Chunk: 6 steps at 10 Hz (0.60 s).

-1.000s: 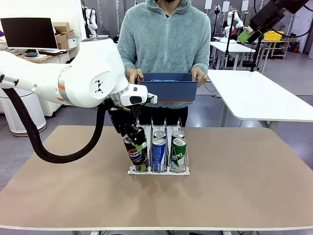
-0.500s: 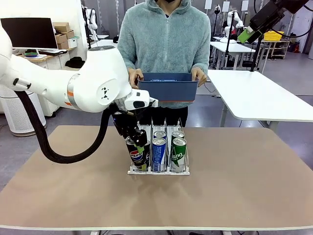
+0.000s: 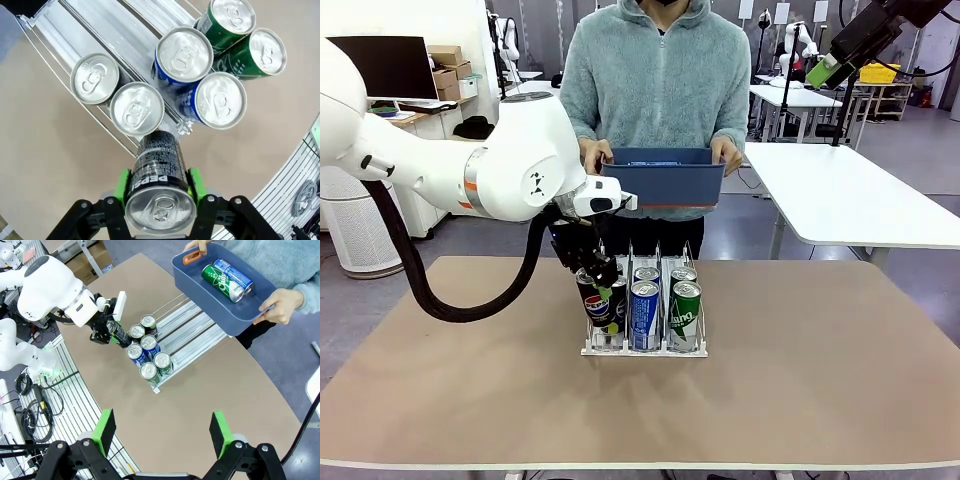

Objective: Fill the beverage cans into the dispenser.
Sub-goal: Place the picked Pepsi coke in the line of the Automatic Can Dispenser with the same cans.

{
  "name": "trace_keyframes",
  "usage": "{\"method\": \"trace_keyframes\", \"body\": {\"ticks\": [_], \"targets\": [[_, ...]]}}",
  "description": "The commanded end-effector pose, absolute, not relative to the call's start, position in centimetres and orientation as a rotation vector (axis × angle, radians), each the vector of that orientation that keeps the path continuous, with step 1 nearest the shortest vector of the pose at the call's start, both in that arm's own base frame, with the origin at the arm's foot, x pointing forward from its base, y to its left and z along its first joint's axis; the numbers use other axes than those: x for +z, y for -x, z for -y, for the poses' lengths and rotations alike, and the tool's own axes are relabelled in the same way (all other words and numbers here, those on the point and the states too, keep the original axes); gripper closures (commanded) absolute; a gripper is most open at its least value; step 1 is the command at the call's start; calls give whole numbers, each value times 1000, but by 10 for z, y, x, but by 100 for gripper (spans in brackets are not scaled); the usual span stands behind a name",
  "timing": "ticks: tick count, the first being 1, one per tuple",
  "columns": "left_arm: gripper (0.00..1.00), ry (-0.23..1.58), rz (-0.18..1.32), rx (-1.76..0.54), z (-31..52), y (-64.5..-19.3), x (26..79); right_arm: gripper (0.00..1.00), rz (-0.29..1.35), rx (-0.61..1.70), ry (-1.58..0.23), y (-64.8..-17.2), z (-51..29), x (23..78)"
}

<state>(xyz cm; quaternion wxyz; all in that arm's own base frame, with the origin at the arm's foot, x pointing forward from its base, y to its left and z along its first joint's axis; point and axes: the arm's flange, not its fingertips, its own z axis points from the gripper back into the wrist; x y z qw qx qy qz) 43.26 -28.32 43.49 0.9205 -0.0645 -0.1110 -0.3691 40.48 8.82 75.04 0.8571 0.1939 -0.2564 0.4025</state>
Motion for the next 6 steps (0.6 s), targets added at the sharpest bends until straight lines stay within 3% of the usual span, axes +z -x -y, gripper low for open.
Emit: {"method": "trace_keyframes", "body": {"ticks": [1,6], "targets": [[42,112,273,-746,285,-457,430,0,534,847,-410,-405,-88,749],[42,99,169,-827,306,-455,399,0,534,847,-410,-405,-88,749]]}}
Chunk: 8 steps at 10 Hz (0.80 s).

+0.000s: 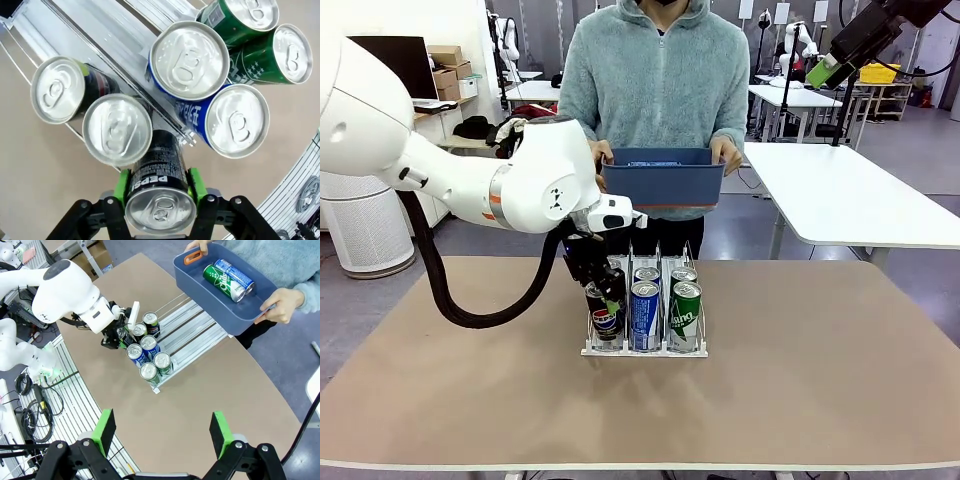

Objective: Fill the beverage cans into the dispenser.
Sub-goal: Place the picked Pepsi coke in the line of the Automatic Can Dispenser with the same cans.

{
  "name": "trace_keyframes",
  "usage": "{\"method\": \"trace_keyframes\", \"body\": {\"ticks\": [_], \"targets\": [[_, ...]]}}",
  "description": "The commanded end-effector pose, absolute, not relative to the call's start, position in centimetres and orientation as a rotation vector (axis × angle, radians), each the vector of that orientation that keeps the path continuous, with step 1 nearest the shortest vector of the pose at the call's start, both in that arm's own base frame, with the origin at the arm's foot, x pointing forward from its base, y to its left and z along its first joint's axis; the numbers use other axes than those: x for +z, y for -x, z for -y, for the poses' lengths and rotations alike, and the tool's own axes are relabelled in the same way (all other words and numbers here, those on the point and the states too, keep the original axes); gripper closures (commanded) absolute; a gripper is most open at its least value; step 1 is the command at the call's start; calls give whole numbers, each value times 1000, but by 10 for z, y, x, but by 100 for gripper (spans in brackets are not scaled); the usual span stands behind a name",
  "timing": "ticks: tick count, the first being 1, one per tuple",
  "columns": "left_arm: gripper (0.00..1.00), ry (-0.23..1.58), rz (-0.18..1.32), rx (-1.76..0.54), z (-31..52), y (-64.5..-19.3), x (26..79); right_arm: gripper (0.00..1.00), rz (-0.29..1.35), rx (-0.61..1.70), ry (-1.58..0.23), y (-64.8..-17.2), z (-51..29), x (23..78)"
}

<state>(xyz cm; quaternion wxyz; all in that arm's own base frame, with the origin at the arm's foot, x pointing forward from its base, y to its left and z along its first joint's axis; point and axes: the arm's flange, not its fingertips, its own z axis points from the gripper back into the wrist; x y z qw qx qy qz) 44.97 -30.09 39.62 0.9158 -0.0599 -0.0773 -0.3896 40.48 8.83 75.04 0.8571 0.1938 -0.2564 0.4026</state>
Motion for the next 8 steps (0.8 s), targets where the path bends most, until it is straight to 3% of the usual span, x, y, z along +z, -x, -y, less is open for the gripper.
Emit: {"method": "trace_keyframes", "body": {"ticks": [1,3,4,8], "targets": [[42,100,142,-846,306,-452,397,0,534,847,-410,-405,-88,749],[42,140,52,-904,308,-447,396,0,534,847,-410,-405,-88,749],[42,112,145,-831,304,-450,393,0,534,847,-410,-405,-88,749],[42,113,122,-860,304,-451,392,0,534,847,-410,-405,-88,749]]}}
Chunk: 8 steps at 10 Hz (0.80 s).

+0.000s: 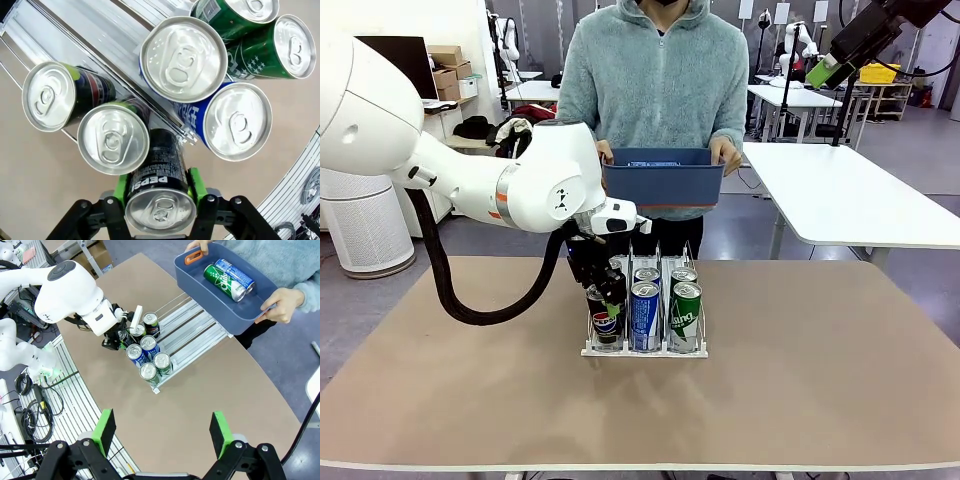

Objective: Fill the beverage cans into the dispenser.
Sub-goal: Place the picked Pepsi coke in the line of the Automatic Can Dispenser with the same cans.

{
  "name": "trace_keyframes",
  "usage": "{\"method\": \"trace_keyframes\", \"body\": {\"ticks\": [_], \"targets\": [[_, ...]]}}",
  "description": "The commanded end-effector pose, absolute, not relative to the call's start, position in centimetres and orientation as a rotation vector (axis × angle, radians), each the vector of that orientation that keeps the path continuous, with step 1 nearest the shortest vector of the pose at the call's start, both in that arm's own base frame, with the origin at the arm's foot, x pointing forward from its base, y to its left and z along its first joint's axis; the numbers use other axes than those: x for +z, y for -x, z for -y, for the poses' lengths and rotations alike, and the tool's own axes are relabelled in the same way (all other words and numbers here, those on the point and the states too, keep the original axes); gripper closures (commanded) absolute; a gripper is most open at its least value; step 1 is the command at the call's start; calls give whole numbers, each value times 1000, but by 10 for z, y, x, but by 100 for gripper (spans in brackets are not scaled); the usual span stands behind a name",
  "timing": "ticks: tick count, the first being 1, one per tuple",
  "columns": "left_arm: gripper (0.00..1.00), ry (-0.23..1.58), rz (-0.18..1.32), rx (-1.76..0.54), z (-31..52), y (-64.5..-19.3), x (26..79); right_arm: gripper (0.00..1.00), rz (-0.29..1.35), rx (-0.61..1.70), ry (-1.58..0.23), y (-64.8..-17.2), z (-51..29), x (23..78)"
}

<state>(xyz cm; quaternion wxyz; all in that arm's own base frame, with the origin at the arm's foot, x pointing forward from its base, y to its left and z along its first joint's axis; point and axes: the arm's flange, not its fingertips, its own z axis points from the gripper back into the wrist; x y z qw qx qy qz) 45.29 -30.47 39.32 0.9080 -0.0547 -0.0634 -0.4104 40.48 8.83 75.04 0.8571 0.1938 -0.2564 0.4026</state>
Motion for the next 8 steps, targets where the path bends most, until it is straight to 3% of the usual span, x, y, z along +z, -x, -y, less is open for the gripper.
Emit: {"method": "trace_keyframes", "body": {"ticks": [1,2,3,4,5,8], "targets": [[22,126,119,-877,303,-450,395,0,534,847,-410,-405,-88,749],[22,136,129,-873,301,-448,402,0,534,847,-410,-405,-88,749],[2,135,135,-866,299,-444,408,0,534,847,-410,-405,-88,749],[18,136,144,-860,299,-440,413,0,534,847,-410,-405,-88,749],[0,132,157,-851,297,-437,417,0,534,847,-410,-405,-88,749],[0,112,169,-849,303,-443,420,0,534,847,-410,-405,-88,749]]}}
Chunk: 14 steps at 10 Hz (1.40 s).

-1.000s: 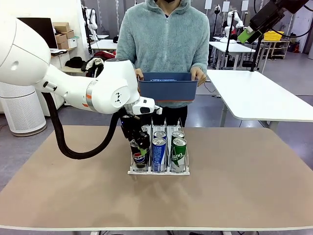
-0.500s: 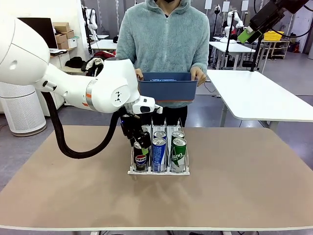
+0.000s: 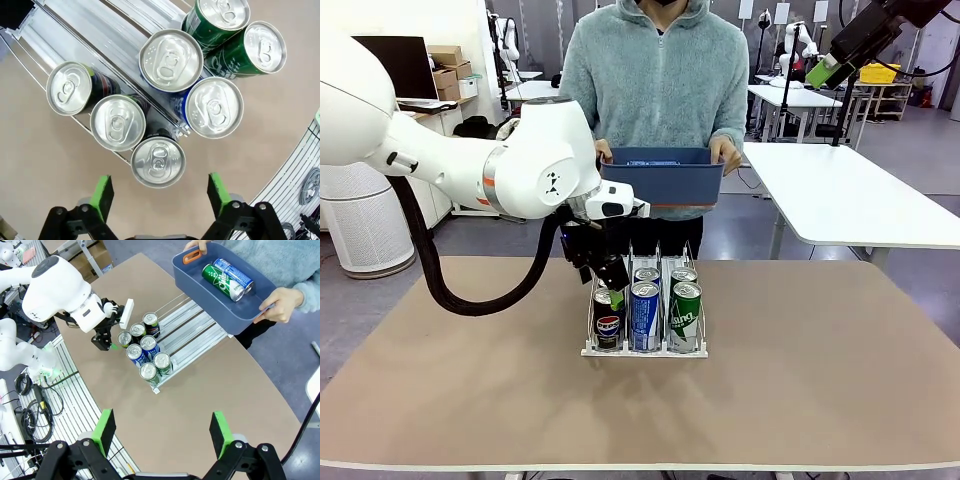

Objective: Fill the beverage cans into the dispenser.
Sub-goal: Place the picked Pepsi coke in the line of the Automatic Can Dispenser with the same cans, then pick up the Ionic drink handed by the human.

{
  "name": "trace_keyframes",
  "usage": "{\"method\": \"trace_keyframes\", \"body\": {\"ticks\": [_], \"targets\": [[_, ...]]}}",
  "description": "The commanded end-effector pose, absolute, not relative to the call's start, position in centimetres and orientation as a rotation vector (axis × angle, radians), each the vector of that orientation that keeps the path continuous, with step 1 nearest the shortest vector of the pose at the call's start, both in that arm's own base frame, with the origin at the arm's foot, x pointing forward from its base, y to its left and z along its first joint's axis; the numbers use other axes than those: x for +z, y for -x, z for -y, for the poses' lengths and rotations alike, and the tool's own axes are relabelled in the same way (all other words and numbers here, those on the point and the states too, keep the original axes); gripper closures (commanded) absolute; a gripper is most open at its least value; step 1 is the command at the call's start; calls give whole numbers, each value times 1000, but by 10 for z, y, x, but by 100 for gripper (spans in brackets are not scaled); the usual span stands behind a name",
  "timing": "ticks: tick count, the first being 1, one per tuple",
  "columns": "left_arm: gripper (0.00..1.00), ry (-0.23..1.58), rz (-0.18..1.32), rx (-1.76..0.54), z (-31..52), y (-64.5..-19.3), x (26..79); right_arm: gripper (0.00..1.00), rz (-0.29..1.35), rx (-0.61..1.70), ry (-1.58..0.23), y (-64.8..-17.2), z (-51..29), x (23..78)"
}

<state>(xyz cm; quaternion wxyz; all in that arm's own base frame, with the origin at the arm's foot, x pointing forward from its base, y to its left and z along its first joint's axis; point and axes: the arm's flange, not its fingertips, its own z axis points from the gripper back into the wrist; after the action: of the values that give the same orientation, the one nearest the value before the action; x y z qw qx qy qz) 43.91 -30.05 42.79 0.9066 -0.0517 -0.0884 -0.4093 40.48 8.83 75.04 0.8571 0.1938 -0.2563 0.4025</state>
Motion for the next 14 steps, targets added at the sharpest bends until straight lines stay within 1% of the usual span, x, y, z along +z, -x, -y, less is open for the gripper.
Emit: {"method": "trace_keyframes", "body": {"ticks": [1,6,7,8,9,10,12,13,14], "targets": [[0,112,169,-849,303,-443,420,0,534,847,-410,-405,-88,749],[0,110,165,-845,302,-442,419,0,534,847,-410,-405,-88,749],[0,274,174,-898,285,-439,444,0,534,847,-410,-405,-88,749],[0,385,199,-937,258,-442,468,0,534,847,-410,-405,-88,749],[0,404,217,-939,235,-437,496,0,534,847,-410,-405,-88,749],[0,446,272,-966,220,-433,526,0,534,847,-410,-405,-88,749],[0,383,293,-1016,177,-442,575,0,534,847,-410,-405,-88,749],[0,295,334,-1034,163,-441,605,0,534,847,-410,-405,-88,749],[0,284,372,-1064,159,-436,642,0,534,847,-410,-405,-88,749]]}}
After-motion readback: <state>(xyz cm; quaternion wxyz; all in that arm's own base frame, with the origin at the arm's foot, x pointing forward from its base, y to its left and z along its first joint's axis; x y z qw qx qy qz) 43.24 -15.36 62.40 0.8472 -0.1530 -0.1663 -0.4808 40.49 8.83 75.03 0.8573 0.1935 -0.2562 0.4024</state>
